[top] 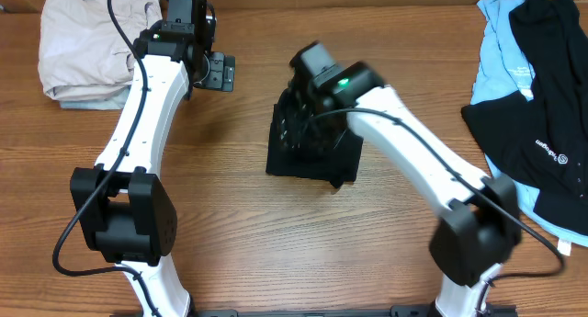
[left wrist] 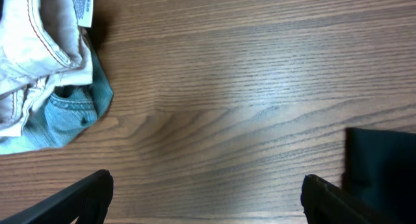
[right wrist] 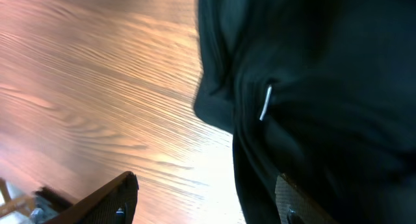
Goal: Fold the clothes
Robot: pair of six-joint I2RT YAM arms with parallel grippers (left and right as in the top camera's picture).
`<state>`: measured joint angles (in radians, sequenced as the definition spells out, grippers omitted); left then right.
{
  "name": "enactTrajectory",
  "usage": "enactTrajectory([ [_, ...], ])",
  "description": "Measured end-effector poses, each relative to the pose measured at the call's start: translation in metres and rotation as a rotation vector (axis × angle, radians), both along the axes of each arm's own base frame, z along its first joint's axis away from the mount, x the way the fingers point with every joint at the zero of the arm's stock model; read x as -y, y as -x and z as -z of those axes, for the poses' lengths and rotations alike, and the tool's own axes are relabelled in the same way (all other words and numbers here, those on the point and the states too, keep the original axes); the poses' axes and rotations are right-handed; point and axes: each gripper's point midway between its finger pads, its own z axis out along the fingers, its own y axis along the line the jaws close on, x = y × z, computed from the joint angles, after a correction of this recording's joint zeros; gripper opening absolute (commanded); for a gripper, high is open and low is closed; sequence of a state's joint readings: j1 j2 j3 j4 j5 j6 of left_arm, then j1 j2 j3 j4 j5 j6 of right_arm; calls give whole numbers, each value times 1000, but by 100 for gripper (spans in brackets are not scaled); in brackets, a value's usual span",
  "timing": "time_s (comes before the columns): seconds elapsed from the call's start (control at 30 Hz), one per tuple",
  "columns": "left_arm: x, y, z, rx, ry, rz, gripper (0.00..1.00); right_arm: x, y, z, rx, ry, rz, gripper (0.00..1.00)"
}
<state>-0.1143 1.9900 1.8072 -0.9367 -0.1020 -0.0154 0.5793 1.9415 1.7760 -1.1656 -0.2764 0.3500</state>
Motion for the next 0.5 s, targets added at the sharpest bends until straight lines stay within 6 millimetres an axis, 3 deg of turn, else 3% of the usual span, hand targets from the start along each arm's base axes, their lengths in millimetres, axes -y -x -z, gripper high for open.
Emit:
enactTrajectory([
  [0.13, 0, -2, -1, 8, 1, 0, 94, 23, -7, -56, 119, -14, 50, 71],
  [0.23, 0, -2, -1, 10, 1, 0, 94, 42, -5, -61, 120, 29, 91, 57],
  [0.33, 0, -4, -2, 18, 2, 0, 94, 56, -3, -38, 74, 79, 130, 54],
  [0.4, 1, -4, -2, 19, 3, 0, 94, 63, 8, -9, 8, 127, 137, 55],
  [0.5, 1, -4, -2, 20, 3, 0, 94, 67, 18, 18, -45, 155, 132, 51],
])
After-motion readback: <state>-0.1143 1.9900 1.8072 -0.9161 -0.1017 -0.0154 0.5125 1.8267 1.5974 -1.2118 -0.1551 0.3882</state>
